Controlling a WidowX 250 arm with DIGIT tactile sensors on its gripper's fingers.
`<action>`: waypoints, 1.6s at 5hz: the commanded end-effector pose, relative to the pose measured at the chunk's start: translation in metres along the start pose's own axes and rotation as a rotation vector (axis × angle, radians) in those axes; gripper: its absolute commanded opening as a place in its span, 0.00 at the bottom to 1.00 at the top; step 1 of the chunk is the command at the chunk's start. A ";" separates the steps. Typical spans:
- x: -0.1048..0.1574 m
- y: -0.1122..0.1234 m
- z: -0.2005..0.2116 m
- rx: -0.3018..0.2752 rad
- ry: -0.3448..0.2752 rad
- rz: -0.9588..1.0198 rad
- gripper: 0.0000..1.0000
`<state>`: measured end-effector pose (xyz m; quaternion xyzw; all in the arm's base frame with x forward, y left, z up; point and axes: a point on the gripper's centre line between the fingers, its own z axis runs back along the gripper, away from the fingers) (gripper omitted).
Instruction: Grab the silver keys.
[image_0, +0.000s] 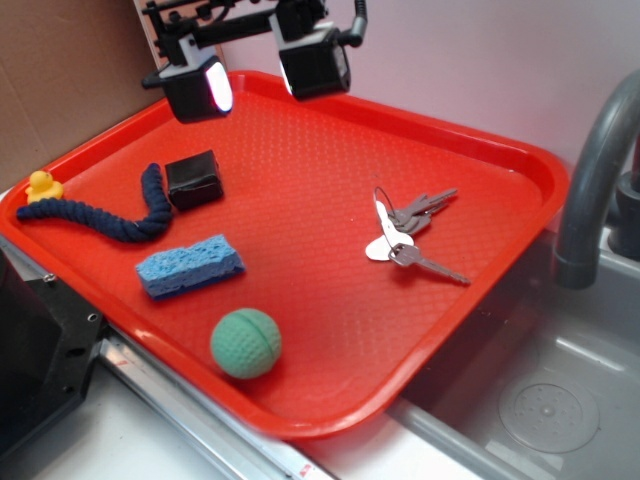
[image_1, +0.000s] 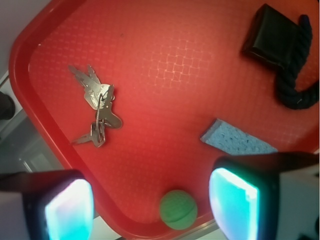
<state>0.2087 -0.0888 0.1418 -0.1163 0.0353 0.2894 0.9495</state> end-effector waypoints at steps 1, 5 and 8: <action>0.006 -0.003 0.009 -0.033 -0.026 -0.004 1.00; 0.058 -0.064 -0.097 0.233 0.121 0.022 1.00; 0.024 -0.027 -0.076 0.228 0.080 -0.077 1.00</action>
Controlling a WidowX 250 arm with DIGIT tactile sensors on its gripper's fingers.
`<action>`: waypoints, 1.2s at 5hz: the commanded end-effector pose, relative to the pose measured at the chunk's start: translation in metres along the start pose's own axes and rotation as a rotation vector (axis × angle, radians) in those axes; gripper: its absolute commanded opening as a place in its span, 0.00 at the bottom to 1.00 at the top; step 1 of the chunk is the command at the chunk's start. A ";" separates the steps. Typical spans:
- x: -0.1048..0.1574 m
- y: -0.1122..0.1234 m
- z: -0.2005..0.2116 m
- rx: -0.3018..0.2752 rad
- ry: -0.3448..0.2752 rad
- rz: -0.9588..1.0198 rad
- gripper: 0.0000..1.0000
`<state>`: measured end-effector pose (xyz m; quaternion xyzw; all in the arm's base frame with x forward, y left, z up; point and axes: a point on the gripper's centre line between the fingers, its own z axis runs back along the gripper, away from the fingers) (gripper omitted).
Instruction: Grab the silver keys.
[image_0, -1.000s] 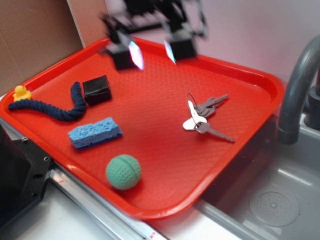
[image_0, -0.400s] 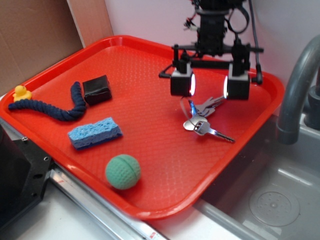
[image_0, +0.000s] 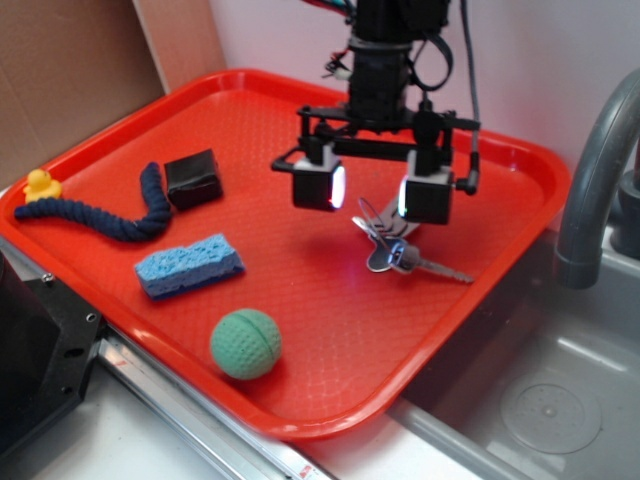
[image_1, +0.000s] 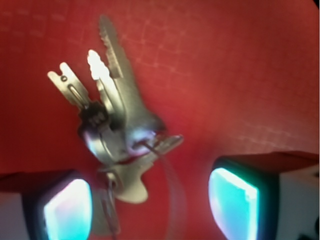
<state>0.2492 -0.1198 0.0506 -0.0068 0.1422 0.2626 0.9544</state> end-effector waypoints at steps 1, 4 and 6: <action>-0.016 0.013 0.012 -0.093 -0.068 -0.034 1.00; 0.009 -0.011 -0.005 -0.047 -0.051 -0.080 1.00; 0.008 -0.010 -0.005 -0.028 -0.027 -0.089 0.00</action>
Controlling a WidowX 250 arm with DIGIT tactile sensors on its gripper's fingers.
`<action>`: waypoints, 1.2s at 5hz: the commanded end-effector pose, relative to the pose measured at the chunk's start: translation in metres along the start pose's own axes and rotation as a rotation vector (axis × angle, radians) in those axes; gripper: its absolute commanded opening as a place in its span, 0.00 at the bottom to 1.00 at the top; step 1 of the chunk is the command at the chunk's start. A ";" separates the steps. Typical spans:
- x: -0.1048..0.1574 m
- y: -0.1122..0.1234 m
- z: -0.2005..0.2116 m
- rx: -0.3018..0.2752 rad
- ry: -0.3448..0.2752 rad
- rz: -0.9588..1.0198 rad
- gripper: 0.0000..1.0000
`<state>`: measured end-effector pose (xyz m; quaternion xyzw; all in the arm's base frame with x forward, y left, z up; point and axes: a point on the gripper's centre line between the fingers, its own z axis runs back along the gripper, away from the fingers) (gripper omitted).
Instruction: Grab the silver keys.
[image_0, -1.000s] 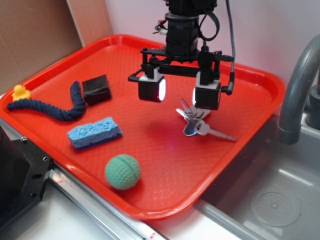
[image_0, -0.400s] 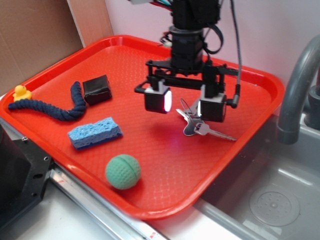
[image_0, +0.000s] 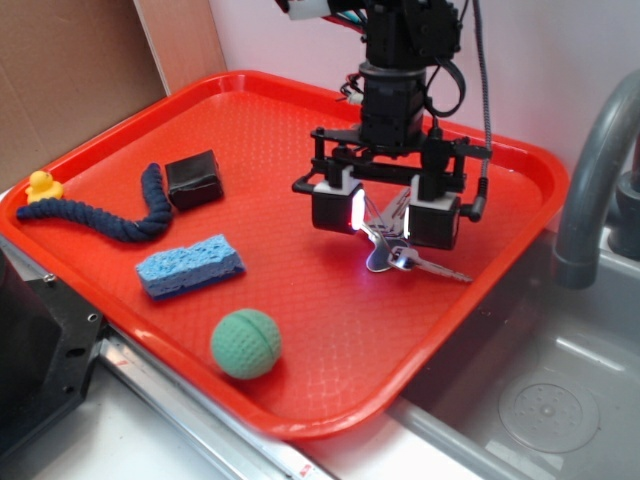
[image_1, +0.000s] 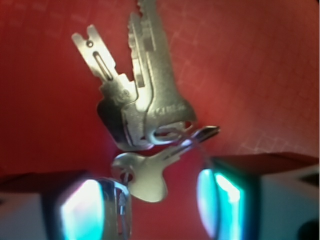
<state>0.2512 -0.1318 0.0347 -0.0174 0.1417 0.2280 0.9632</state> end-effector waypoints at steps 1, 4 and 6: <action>0.010 0.006 0.024 0.045 -0.069 -0.061 0.00; 0.026 0.087 0.140 0.227 -0.332 -0.302 0.00; 0.022 0.135 0.182 0.148 -0.327 -0.382 0.00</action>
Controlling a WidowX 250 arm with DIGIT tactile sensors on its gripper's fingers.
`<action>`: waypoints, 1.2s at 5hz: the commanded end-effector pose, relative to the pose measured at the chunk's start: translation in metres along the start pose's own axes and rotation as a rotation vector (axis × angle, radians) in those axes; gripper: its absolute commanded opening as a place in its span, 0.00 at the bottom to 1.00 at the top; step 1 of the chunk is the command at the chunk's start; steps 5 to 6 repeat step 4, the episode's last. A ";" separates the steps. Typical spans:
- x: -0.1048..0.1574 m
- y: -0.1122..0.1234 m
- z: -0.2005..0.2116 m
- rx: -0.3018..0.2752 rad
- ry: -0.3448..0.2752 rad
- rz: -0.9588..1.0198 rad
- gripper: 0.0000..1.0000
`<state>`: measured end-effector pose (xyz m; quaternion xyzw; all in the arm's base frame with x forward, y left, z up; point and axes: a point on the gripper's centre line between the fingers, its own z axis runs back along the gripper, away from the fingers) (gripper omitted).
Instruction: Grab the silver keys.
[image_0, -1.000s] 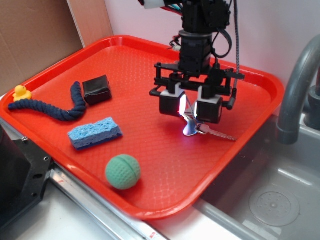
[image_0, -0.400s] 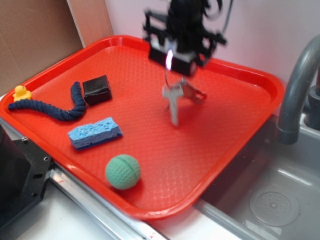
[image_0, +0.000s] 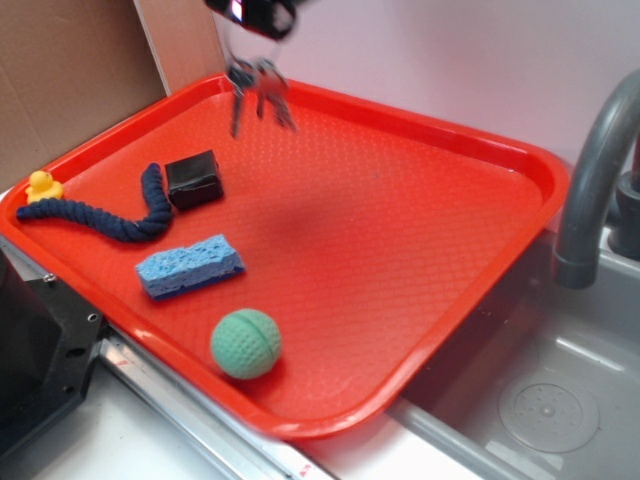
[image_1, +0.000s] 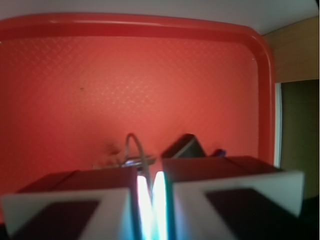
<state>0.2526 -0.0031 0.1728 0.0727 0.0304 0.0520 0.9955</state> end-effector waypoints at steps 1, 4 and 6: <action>-0.010 0.025 0.046 -0.007 -0.154 -0.029 0.00; -0.010 0.014 0.053 -0.021 -0.184 -0.074 0.00; -0.010 0.014 0.053 -0.021 -0.184 -0.074 0.00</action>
